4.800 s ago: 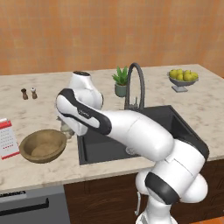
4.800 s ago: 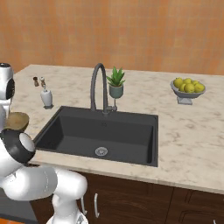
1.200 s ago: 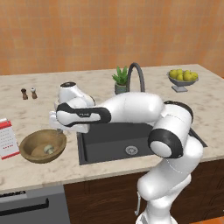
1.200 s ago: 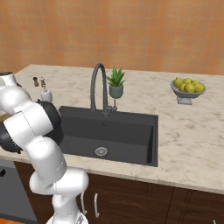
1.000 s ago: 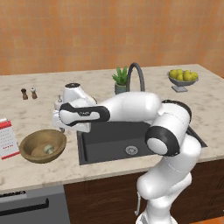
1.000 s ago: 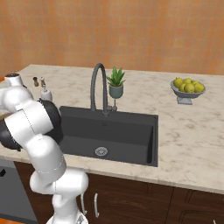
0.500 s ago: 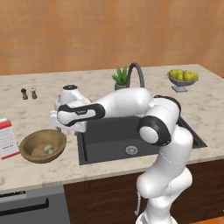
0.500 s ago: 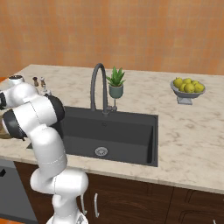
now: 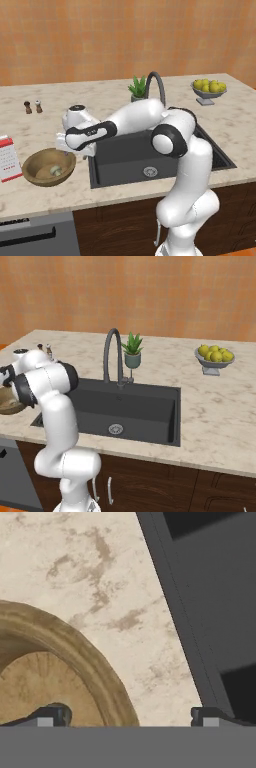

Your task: Pick the mushroom from the sink and place it in the bowl. Then pick the bowl and place it in the microwave. Then close the microwave door and press the start button.

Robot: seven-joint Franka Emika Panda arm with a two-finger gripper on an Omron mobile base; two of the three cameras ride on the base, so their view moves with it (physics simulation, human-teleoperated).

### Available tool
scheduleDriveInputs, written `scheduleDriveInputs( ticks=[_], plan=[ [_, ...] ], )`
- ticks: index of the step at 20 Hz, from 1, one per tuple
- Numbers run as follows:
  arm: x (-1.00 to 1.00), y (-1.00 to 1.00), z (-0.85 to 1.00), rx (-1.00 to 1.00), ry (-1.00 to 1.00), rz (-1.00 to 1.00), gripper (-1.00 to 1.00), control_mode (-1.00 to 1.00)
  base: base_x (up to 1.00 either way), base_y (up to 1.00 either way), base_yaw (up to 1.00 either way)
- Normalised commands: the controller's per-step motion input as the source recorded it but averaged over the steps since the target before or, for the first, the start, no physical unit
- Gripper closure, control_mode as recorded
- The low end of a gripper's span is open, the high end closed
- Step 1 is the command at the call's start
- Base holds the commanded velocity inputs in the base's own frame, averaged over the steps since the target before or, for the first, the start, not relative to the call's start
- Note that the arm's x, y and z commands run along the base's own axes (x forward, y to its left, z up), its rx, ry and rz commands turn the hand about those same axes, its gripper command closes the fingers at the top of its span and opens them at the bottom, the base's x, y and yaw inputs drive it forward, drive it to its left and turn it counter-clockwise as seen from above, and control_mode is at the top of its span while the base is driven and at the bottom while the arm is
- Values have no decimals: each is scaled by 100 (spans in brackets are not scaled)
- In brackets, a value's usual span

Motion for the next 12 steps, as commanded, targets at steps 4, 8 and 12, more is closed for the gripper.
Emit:
scheduleDriveInputs(
  ticks=[4,8,12],
  plan=[
    [18,17,-37,0,0,0,-100,-100,0,0,0],
    [17,20,-41,0,0,0,-100,-100,0,0,0],
    [2,15,-18,0,0,0,100,-100,0,0,0]
  ],
)
